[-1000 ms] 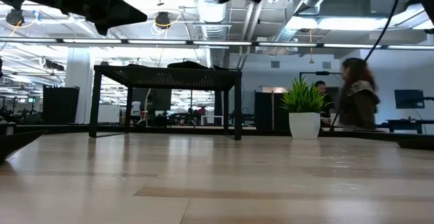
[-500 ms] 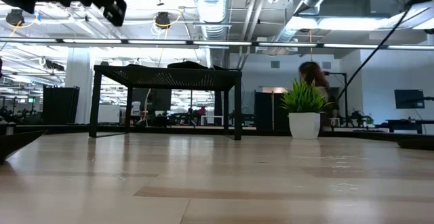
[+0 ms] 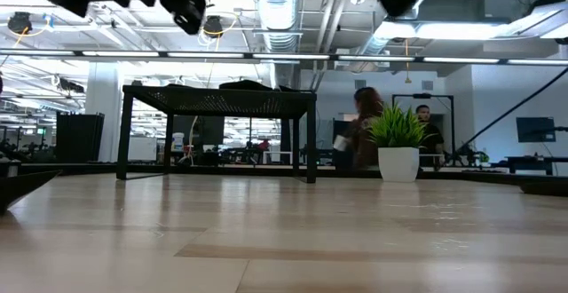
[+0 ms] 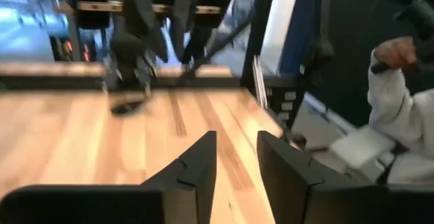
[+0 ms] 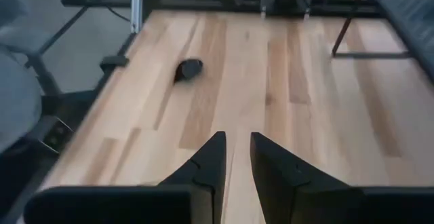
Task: Pick & Place Mini shaped plates
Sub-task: Stack the black drop shaped plate on the top of the black drop shaped plates on the shelf
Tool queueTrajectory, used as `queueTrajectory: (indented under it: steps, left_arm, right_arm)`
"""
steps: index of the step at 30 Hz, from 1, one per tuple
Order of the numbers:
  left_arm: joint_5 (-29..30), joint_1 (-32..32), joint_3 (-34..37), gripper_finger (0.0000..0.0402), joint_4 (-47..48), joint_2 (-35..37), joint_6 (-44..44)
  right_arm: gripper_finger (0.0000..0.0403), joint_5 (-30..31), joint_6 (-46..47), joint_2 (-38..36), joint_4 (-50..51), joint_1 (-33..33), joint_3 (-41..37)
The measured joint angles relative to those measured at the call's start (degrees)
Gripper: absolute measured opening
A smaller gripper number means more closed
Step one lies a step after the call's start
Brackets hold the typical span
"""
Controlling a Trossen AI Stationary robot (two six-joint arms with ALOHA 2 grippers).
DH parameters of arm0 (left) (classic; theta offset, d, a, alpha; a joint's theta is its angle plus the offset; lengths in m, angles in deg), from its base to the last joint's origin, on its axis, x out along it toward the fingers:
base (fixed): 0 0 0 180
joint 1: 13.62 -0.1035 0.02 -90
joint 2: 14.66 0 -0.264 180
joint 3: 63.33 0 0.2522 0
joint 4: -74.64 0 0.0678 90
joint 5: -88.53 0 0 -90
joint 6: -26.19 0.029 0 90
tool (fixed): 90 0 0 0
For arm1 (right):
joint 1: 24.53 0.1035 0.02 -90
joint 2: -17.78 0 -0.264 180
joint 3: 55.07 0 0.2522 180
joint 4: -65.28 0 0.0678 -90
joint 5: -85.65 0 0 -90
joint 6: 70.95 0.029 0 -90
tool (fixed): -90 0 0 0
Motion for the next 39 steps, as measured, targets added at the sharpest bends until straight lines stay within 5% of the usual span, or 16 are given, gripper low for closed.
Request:
queueTrajectory:
  steps: [6,14,20,24,29,39]
  left_arm:
    - [0.5,2.5,-6.6,0.0125,2.9,-13.0,-0.1]
    - [9.7,11.2,-9.5,0.0120,18.1,-18.4,-2.7]
    - [14.7,22.1,-9.6,0.0120,22.2,-18.4,-15.2]
    - [23.4,29.8,-8.8,0.0120,26.6,-18.4,-24.5]
    - [33.1,35.9,-6.2,0.0120,26.3,-18.4,-33.1]
    - [36.3,41.2,-5.0,0.0120,19.1,-27.5,-35.4]
  right_arm:
    - [0.0064,1.9,-2.9,2.4,-13.4,0.0,-11.1]
    - [0.0064,2.0,7.1,8.4,-20.8,2.2,-12.0]
    - [0.0064,2.0,5.7,12.0,-26.9,4.3,-12.0]
    - [0.0064,2.0,5.7,13.9,-29.7,4.6,-12.0]
    - [0.0064,2.0,5.7,15.5,-31.2,4.1,-12.0]
    - [0.0064,2.0,5.5,15.4,-30.8,1.3,-12.0]
